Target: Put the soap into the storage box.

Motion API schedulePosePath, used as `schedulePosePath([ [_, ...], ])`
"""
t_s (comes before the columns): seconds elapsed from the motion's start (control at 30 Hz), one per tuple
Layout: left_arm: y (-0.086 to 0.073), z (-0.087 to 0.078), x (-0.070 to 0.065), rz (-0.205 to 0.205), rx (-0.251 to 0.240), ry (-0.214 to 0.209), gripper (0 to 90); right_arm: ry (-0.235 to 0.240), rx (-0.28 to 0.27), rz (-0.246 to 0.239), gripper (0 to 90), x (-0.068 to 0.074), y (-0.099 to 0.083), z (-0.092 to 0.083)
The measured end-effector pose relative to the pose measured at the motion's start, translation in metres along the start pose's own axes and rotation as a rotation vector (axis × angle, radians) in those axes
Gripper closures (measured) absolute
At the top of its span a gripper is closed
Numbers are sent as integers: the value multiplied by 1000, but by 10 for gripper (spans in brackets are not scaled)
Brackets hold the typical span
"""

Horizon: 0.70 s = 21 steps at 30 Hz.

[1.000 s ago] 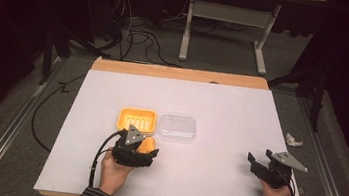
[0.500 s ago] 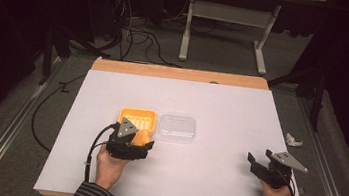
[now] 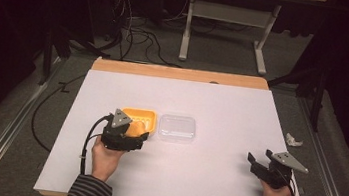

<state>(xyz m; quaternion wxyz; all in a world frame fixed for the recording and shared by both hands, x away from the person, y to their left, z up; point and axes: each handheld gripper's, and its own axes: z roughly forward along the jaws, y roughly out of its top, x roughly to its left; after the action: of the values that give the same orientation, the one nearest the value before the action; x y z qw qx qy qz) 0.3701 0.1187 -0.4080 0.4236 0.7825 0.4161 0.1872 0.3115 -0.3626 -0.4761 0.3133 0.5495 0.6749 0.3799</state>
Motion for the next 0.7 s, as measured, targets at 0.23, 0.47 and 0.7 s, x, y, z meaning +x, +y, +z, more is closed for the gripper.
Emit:
schedulePosePath([
  [0.23,6,1,11,-34,-29,26,258,2,-1,-4,289,0,0,0],
  [0.47,10,4,20,-42,-20,41,258,2,1,-2,289,0,0,0],
  [0.7,16,12,25,-34,6,55,258,5,2,-3,289,0,0,0],
])
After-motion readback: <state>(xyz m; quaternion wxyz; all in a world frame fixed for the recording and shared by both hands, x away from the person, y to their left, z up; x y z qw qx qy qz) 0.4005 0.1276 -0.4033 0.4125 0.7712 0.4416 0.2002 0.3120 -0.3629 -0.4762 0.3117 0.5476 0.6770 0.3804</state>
